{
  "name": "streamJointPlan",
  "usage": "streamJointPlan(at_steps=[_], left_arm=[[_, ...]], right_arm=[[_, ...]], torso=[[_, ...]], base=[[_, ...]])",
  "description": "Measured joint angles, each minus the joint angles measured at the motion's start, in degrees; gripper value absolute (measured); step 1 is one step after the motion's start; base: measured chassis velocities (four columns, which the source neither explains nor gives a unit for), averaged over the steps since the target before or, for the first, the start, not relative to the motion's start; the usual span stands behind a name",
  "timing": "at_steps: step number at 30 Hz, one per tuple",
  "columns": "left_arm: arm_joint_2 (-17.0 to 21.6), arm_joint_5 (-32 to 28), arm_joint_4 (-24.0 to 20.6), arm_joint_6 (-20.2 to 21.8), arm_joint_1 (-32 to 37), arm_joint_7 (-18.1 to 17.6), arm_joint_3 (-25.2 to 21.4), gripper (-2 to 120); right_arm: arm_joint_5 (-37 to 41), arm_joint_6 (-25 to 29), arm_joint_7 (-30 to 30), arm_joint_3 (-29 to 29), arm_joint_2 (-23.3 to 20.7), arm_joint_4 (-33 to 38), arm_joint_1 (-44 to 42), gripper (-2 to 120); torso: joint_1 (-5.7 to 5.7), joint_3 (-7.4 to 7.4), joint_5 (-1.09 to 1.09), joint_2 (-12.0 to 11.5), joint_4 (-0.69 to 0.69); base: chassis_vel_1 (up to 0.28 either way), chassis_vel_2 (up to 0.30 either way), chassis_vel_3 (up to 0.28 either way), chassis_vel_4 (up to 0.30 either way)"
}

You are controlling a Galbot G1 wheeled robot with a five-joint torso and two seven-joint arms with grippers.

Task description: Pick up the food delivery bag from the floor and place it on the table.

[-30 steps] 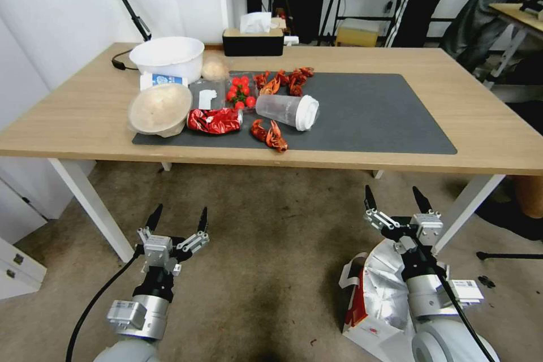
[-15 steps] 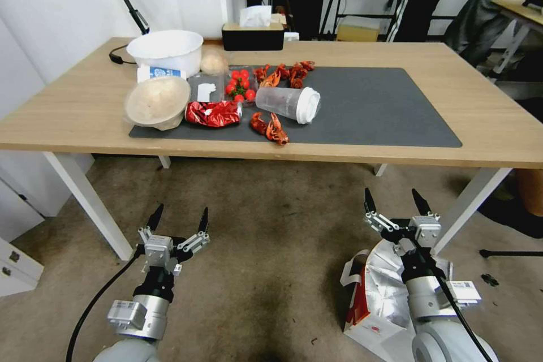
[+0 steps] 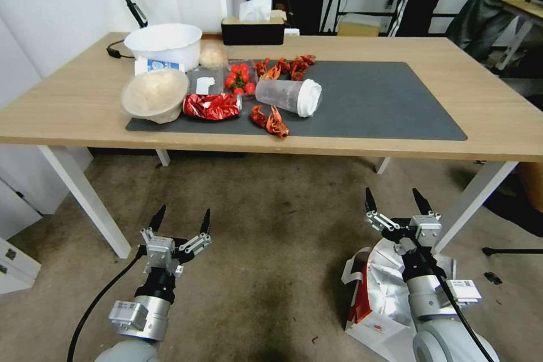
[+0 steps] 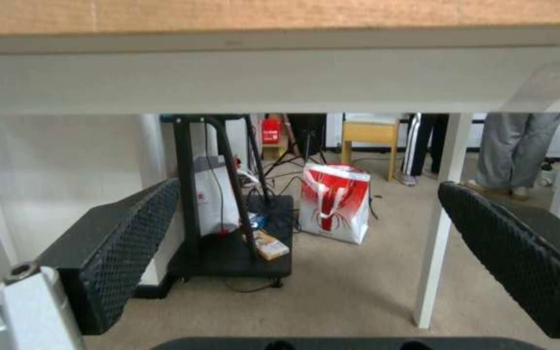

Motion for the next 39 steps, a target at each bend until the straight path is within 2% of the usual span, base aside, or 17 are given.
streamJointPlan(at_steps=[18,28,39], left_arm=[[1.04,-0.22,-0.76,0.52,-0.17,0.19,-0.28,98],[-0.71,0.23,-0.85,0.28,0.52,0.39,0.39,97],[-0.20,0.48,-0.57,0.03,1.43,0.64,0.57,97]], right_arm=[[1.30,-0.54,1.01,0.47,-0.39,0.29,-0.43,100],[1.30,-0.71,1.11,-0.13,-0.56,0.36,-0.87,100],[1.20,-0.68,0.91,-0.47,0.44,-1.21,0.46,100]], torso=[[-1.46,-2.68,-0.01,-4.16,0.00],[-2.29,-4.35,0.00,-6.66,0.00],[-3.08,-5.92,0.00,-9.00,0.00]], base=[[0.000,0.000,0.000,0.000],[0.000,0.000,0.000,0.000],[0.000,0.000,0.000,0.000]])
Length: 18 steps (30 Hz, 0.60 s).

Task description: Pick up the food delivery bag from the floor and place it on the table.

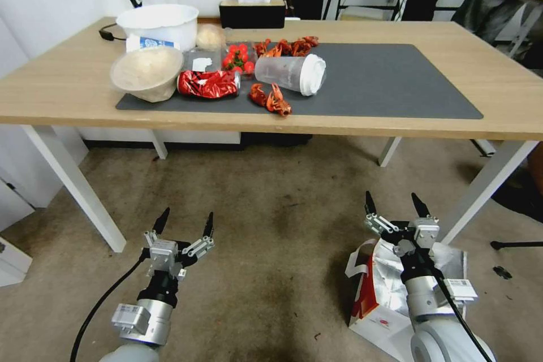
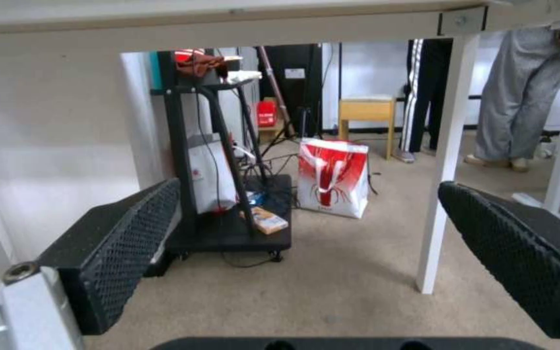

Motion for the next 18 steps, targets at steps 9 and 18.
streamJointPlan(at_steps=[9,18], left_arm=[[0.12,0.00,0.51,-0.12,-0.41,0.10,1.02,96],[-0.19,0.57,0.86,-0.15,-0.65,0.19,1.94,96]], right_arm=[[0.03,-0.03,-0.10,0.40,-0.05,-0.32,0.22,100],[0.73,-0.12,-0.03,1.03,-0.41,0.07,0.25,100]], torso=[[-0.53,-1.33,0.00,-1.87,-0.01],[-1.14,-2.92,0.00,-4.07,0.00]], base=[[0.000,0.000,0.000,0.000],[0.000,0.000,0.000,0.000]])
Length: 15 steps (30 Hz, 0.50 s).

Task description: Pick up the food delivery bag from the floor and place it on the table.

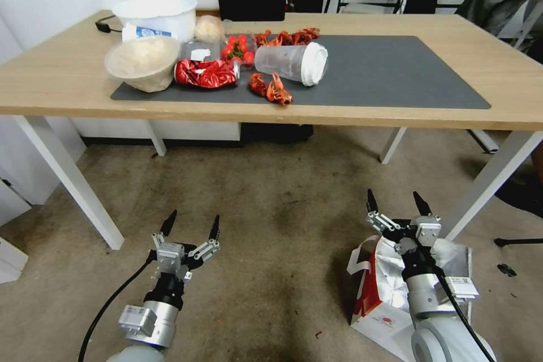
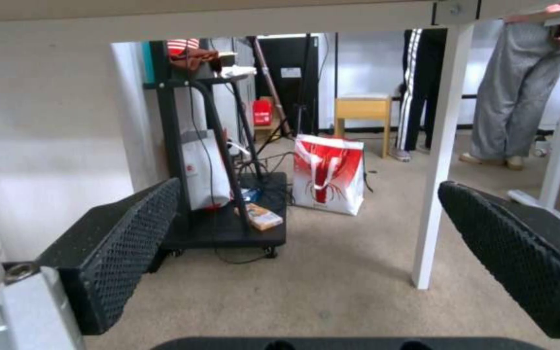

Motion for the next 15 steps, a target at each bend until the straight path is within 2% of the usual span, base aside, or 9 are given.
streamJointPlan(at_steps=[15], left_arm=[[0.27,0.05,0.55,-0.07,-0.29,0.05,0.07,96]], right_arm=[[0.42,0.09,0.07,0.13,0.20,-0.74,0.74,100]], torso=[[-0.92,-2.54,0.00,-3.47,0.00]], base=[[0.000,0.000,0.000,0.000]])
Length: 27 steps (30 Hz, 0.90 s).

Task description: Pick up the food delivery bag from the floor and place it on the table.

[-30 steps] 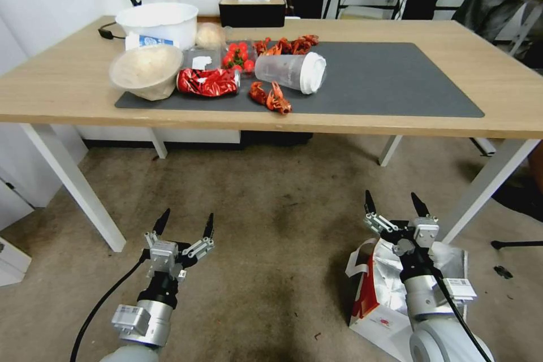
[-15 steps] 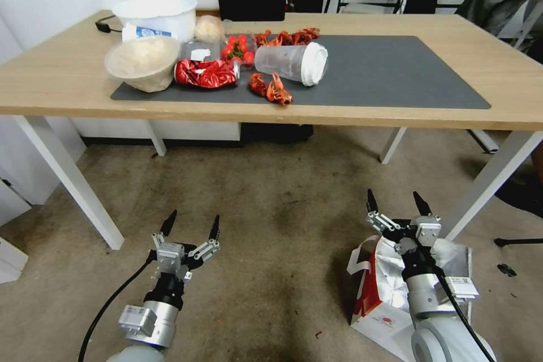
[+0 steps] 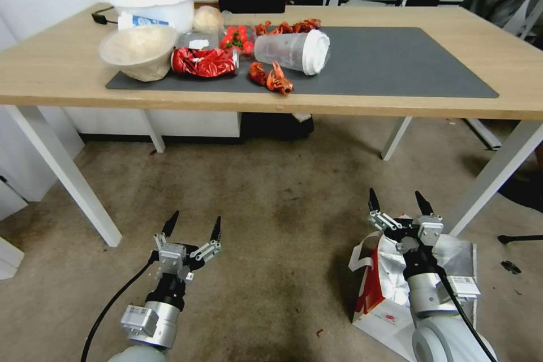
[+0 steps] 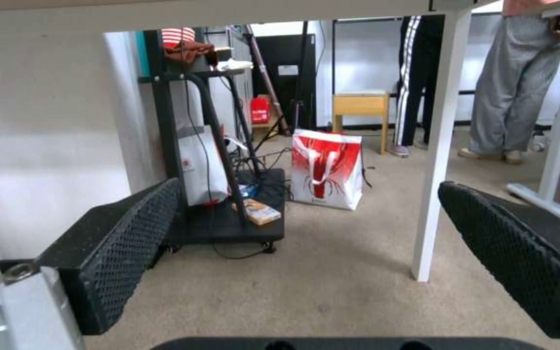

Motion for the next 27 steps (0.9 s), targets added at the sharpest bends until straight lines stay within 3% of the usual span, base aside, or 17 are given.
streamJointPlan(at_steps=[14,27], left_arm=[[0.13,-0.01,-0.44,0.00,0.05,0.00,-0.04,96],[0.44,-0.03,0.62,0.21,-1.08,-0.01,1.02,96]], right_arm=[[0.10,0.05,0.01,0.09,0.30,0.19,-0.18,100],[-0.08,0.16,0.04,0.12,0.79,-1.03,0.43,100]], torso=[[-0.38,-1.77,0.00,-2.16,0.00],[-1.03,-4.97,0.00,-5.99,0.00]], base=[[0.000,0.000,0.000,0.000],[0.000,0.000,0.000,0.000]])
